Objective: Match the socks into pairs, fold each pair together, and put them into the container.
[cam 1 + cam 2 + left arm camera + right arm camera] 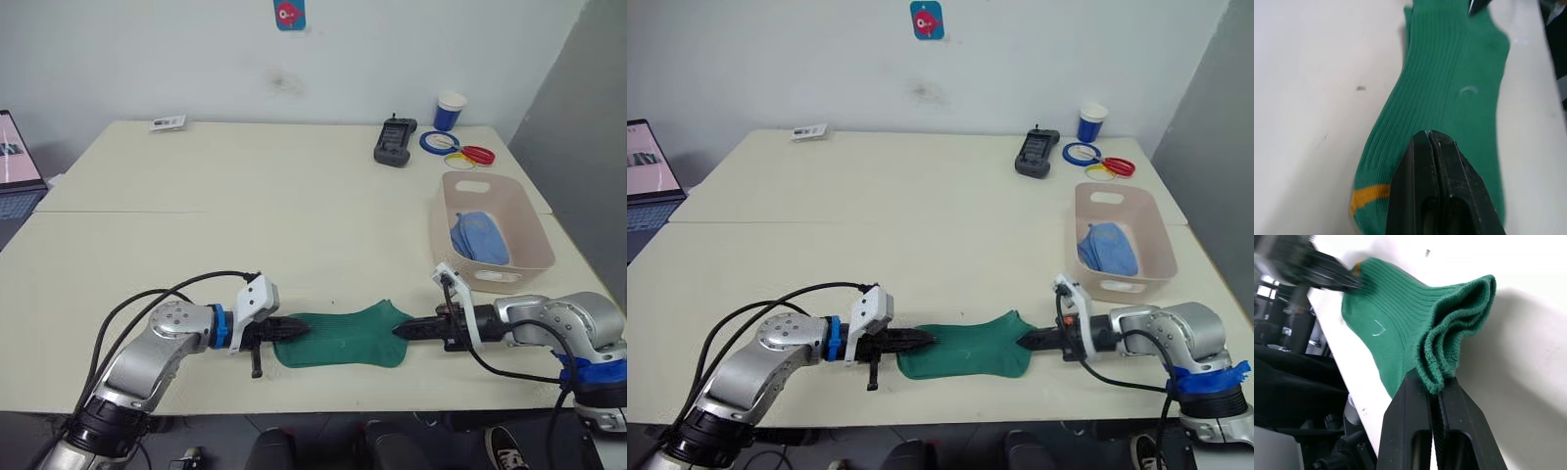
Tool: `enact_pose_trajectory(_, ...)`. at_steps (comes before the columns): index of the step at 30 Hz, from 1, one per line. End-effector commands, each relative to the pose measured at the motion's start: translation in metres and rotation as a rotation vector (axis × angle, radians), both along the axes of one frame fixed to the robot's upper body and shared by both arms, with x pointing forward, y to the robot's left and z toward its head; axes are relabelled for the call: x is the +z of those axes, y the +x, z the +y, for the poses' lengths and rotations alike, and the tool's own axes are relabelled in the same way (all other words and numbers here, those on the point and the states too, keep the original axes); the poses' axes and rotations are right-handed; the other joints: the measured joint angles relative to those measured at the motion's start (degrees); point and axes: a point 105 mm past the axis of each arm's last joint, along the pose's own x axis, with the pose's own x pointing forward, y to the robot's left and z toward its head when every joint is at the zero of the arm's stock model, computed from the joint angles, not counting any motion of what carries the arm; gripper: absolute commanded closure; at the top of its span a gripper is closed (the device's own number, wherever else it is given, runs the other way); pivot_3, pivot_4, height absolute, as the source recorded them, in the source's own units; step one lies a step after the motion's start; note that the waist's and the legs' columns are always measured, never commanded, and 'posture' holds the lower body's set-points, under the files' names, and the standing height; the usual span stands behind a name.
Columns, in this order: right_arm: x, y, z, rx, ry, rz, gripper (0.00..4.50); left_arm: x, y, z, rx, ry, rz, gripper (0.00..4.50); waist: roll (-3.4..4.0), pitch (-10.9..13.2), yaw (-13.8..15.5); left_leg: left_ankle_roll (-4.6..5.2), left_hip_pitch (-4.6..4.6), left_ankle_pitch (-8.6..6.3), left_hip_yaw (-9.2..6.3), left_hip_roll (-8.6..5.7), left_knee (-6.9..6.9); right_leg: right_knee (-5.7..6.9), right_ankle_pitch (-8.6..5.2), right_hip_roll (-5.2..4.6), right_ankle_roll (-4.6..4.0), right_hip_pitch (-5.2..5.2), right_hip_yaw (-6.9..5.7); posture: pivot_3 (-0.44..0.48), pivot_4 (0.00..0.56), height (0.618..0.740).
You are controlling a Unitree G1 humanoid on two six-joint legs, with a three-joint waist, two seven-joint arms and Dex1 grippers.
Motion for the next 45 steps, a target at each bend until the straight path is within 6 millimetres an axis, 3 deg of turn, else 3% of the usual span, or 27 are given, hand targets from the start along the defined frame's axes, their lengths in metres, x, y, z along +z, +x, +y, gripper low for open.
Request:
enact_pose_trajectory(1,0.025,-0.002,0.018,0.080,0.076,-0.073,4.47,-0.020,-0.008,0.005,-0.025,0.085,0.026,4.50,0.00,0.00,0.08,0.00,-0.01,0.00,0.00,0.01,0.00,0.00,0.00,0.00,0.00,0.00,-0.02,0.000,0.150,0.740)
enact_pose_trajectory(6,0.048,-0.014,0.052,0.227,0.147,-0.139,4.47,-0.025,-0.007,0.008,-0.006,0.103,0.035,4.50,0.07,-0.04,0.04,0.00,0.06,0.00,-0.03,0.03,0.00,0.04,0.00,0.00,0.00,0.03,0.00,0.000,0.150,0.740)
enact_pose_trajectory(9,0.051,-0.017,0.070,0.287,0.170,-0.155,4.47,-0.023,-0.006,0.008,-0.006,0.097,0.034,4.50,0.07,-0.05,0.09,0.00,0.05,0.00,-0.02,0.03,0.00,0.03,0.00,0.00,0.00,0.04,-0.02,0.000,0.150,0.740)
enact_pose_trajectory(15,0.036,-0.017,0.097,0.368,0.156,-0.133,4.47,-0.019,-0.002,0.009,-0.003,0.100,0.027,4.50,0.07,-0.04,0.03,0.00,0.05,0.00,-0.02,0.02,0.00,0.03,0.00,-0.02,0.00,0.03,0.02,0.000,0.150,0.740)
enact_pose_trajectory(21,0.029,0.000,0.128,0.367,0.185,-0.143,4.47,-0.015,-0.001,0.008,0.004,0.094,0.027,4.50,0.08,-0.04,0.07,0.01,0.06,0.00,-0.02,0.05,0.01,0.08,0.01,0.00,-0.01,0.01,-0.06,0.000,0.150,0.740)
enact_pose_trajectory(24,0.032,0.002,0.133,0.365,0.216,-0.140,3.75,-0.015,-0.003,0.011,0.016,0.095,0.031,4.50,0.07,-0.04,0.13,0.00,0.02,0.00,-0.03,0.05,0.01,0.04,0.01,-0.01,-0.01,0.01,-0.04,0.000,0.150,0.740)
enact_pose_trajectory(33,0.047,-0.014,0.121,0.426,0.281,-0.071,0.58,-0.014,-0.004,0.018,0.034,0.101,0.033,4.50,0.09,-0.03,0.00,0.01,0.06,0.00,-0.08,0.08,-0.02,0.05,0.00,-0.02,-0.02,0.00,-0.04,0.000,0.150,0.740)
enact_pose_trajectory(37,0.053,-0.014,0.111,0.414,0.312,-0.051,0.58,-0.013,0.001,0.019,0.038,0.104,0.023,4.50,0.08,-0.03,0.01,0.01,0.05,0.00,-0.08,0.08,-0.02,0.06,0.00,-0.01,-0.02,0.00,-0.04,0.000,0.150,0.740)
enact_pose_trajectory(44,0.028,0.011,0.109,0.273,0.196,-0.167,0.58,-0.013,0.001,0.017,0.020,0.103,0.022,4.50,0.09,-0.03,-0.02,0.01,0.06,0.00,-0.06,0.07,-0.02,0.06,0.00,-0.01,-0.02,-0.01,-0.04,0.000,0.150,0.740)
enact_pose_trajectory(45,0.026,0.013,0.109,0.258,0.195,-0.169,0.75,-0.013,0.001,0.017,0.019,0.103,0.022,4.50,0.09,-0.03,-0.02,0.01,0.06,0.00,-0.05,0.07,-0.02,0.06,0.00,-0.01,-0.02,-0.01,-0.04,0.000,0.150,0.740)
